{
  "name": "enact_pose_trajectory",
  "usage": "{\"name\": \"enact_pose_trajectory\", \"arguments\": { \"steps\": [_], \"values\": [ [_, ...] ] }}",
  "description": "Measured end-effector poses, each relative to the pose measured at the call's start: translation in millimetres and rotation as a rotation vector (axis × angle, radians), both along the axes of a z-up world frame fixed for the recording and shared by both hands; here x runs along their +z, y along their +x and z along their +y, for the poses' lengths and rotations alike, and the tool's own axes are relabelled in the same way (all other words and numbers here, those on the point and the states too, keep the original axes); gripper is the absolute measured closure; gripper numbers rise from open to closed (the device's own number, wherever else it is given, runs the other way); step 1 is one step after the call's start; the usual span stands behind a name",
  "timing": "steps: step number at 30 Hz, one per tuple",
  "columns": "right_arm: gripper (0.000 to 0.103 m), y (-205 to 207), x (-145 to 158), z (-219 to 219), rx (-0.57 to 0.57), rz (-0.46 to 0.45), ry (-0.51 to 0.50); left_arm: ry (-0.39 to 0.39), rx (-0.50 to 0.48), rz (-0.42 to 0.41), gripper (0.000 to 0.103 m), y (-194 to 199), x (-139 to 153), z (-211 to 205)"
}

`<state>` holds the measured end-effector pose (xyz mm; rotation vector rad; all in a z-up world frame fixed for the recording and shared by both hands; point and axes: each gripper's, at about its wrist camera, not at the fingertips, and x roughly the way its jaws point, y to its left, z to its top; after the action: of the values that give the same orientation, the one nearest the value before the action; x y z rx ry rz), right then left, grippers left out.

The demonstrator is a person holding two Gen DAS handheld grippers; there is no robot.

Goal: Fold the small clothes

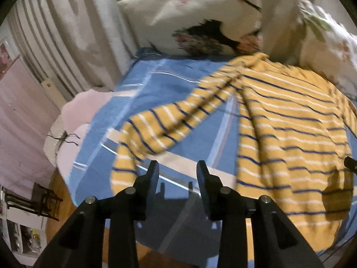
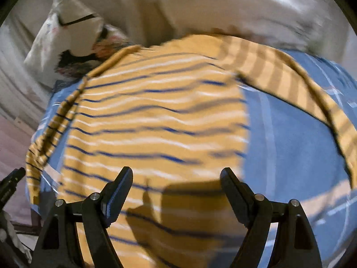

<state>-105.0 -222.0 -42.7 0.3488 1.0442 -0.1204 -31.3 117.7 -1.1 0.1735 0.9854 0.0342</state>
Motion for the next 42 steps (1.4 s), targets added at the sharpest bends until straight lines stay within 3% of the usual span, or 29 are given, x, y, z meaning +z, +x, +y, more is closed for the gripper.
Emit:
{"name": "enact_pose_trajectory", "arguments": {
  "steps": [3, 7, 11, 16, 20, 24, 25, 26, 27, 28, 29, 35, 42],
  "values": [
    [0.018, -33, -4, -28, -0.059, 0.003, 0.013, -0.062, -0.04, 0.04, 0.069, -11, -11, -13],
    [0.018, -63, -8, -52, -0.099, 0.004, 0.024, -0.21, -0.054, 0.129, 0.069, -18, -33, -12],
    [0.018, -79, -17, -59, -0.101, 0.02, 0.024, -0.218, -0.066, 0.174, 0.069, -26, -55, -19],
    [0.018, -87, -32, -44, -0.021, 0.044, 0.098, -0.232, -0.03, 0.241, 0.069, -26, -80, -19],
    [0.018, -82, -35, -17, 0.083, 0.04, 0.108, -0.291, -0.049, 0.248, 0.052, -24, -84, -20],
    [0.018, -73, -38, 9, 0.161, 0.044, 0.081, -0.358, -0.095, 0.277, 0.051, -25, -84, -36],
    [0.02, -70, -38, 13, 0.178, 0.043, 0.073, -0.339, -0.106, 0.277, 0.054, -27, -84, -41],
    [0.032, -68, -38, 16, 0.191, 0.042, 0.069, -0.32, -0.12, 0.277, 0.079, -29, -83, -47],
    [0.043, -65, -39, 19, 0.214, 0.044, 0.075, -0.309, -0.123, 0.283, 0.094, -30, -83, -49],
    [0.073, -62, -40, 22, 0.23, 0.049, 0.081, -0.306, -0.122, 0.284, 0.094, -30, -82, -49],
    [0.093, -60, -41, 24, 0.245, 0.055, 0.088, -0.321, -0.112, 0.283, 0.094, -31, -80, -46],
    [0.096, -74, -30, 14, 0.301, 0.065, 0.182, -0.379, -0.058, 0.281, 0.098, -40, -59, -23],
    [0.097, -117, -36, -24, 0.277, 0.128, 0.226, -0.331, -0.016, 0.271, 0.098, -63, -51, -2]
  ]
}}
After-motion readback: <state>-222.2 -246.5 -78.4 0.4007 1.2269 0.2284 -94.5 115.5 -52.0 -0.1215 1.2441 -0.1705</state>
